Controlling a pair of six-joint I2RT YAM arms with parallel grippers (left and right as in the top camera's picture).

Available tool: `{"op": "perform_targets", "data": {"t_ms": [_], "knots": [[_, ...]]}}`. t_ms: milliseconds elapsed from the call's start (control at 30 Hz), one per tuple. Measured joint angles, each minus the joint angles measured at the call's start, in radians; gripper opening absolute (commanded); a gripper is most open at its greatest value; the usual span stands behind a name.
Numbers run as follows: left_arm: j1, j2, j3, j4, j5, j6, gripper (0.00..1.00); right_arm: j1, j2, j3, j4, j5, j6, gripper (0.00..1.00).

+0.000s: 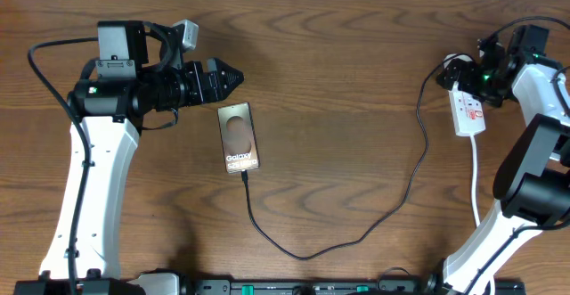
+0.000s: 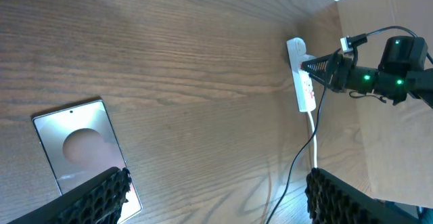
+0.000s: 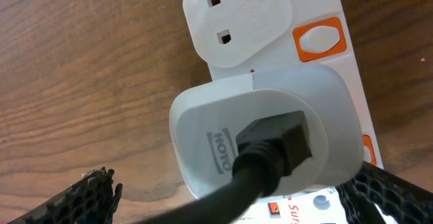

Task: Plug charger to phone and switch on socket

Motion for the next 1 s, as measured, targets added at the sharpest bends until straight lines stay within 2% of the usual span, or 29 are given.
{"op": "perform_targets", "data": {"t_ms": [300, 433, 700, 1000], "knots": [[0.000, 0.000, 0.000, 0.000, 0.000, 0.000, 0.85, 0.003, -0.003, -0.001, -0.011, 0.007, 0.044, 0.99], [0.000, 0.000, 0.000, 0.000, 0.000, 0.000, 0.85, 0.024, -0.009, -0.001, -0.071, -0.048, 0.073, 0.99], [0.000, 0.000, 0.000, 0.000, 0.000, 0.000, 0.85, 0.032, -0.029, -0.005, -0.164, 0.014, 0.098, 0.99], [0.000, 0.000, 0.000, -0.001, 0.000, 0.000, 0.86, 0.017, -0.041, -0.014, -0.193, 0.069, 0.130, 0.99]]}}
